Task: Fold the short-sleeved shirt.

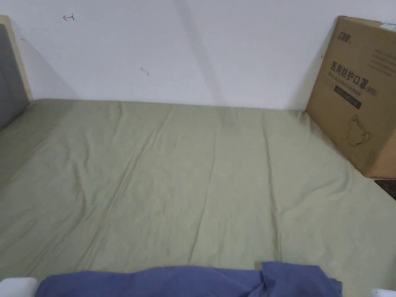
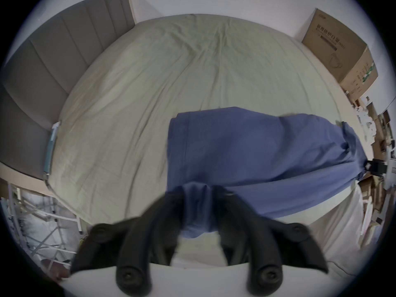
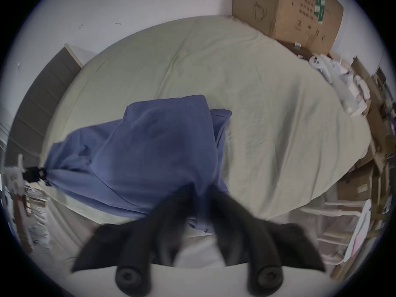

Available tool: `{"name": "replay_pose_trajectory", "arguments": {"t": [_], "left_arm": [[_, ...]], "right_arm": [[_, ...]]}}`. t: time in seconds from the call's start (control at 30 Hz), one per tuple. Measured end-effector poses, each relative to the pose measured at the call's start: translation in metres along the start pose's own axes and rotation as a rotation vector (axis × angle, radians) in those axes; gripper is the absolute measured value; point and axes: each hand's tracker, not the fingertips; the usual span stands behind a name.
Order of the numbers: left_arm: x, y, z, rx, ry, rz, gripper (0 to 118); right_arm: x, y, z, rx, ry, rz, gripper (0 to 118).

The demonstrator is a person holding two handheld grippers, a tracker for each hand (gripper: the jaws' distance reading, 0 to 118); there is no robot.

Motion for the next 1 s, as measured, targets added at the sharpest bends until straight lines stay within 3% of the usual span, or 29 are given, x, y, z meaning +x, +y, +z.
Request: {"name": "replay_pose_trajectory", "arguments": {"t": [0.03, 0.07, 0.1, 0.2, 0.23, 0.3, 0.33, 0.4, 0.53, 0.63, 0.67, 0.73, 0.77, 0.8, 0.83, 1.0], "left_arm": [[0.004, 0.002, 0.003, 0.002, 0.045, -0.02, 73], [0.007, 0.004, 0.007, 0.016, 0.063, -0.035, 92], [0.009, 0.006, 0.012, 0.04, 0.056, -0.044, 99], [0.016, 0.015, 0.028, 0.079, 0.006, -0.025, 96], [0.018, 0.016, 0.033, 0.1, -0.019, -0.006, 84], [0.02, 0.014, 0.043, 0.152, -0.086, 0.017, 22], [0.021, 0.015, 0.042, 0.139, -0.091, 0.028, 0], [0.023, 0.011, 0.038, 0.133, -0.085, 0.042, 0], [0.012, 0.003, 0.034, 0.124, -0.159, 0.103, 0], [-0.009, 0.0, 0.031, 0.129, -0.216, 0.192, 0], [-0.016, -0.001, 0.03, 0.124, -0.231, 0.219, 14], [-0.031, -0.003, 0.024, 0.108, -0.287, 0.274, 53], [-0.039, -0.005, 0.019, 0.1, -0.331, 0.302, 83], [-0.046, -0.006, 0.013, 0.083, -0.358, 0.33, 101], [-0.053, -0.008, 0.006, 0.066, -0.382, 0.353, 112], [-0.066, -0.018, -0.032, -0.012, -0.4, 0.48, 114]], "right_arm": [[-0.007, 0.0, 0.0, -0.017, -0.055, 0.037, 87], [-0.01, 0.002, -0.001, -0.019, -0.09, 0.061, 88], [-0.016, 0.003, 0.004, 0.019, -0.089, 0.084, 88], [-0.034, 0.014, 0.015, 0.095, -0.015, 0.092, 86], [-0.042, 0.019, 0.019, 0.111, 0.019, 0.082, 80], [-0.06, 0.026, 0.021, 0.169, 0.06, 0.072, 30], [-0.068, 0.029, 0.017, 0.182, 0.058, 0.075, 11], [-0.089, 0.03, 0.008, 0.175, 0.088, 0.097, 10], [-0.139, 0.02, -0.006, 0.148, 0.134, 0.213, 10], [-0.17, 0.016, -0.01, 0.145, 0.165, 0.225, 10], [-0.177, 0.017, -0.011, 0.14, 0.188, 0.226, 10], [-0.192, 0.017, -0.011, 0.136, 0.223, 0.232, 10], [-0.2, 0.017, -0.011, 0.134, 0.237, 0.237, 10], [-0.207, 0.018, -0.011, 0.134, 0.238, 0.256, 10], [-0.213, 0.017, -0.01, 0.135, 0.241, 0.271, 10], [-0.233, 0.014, -0.007, 0.131, 0.266, 0.301, 10]]}}
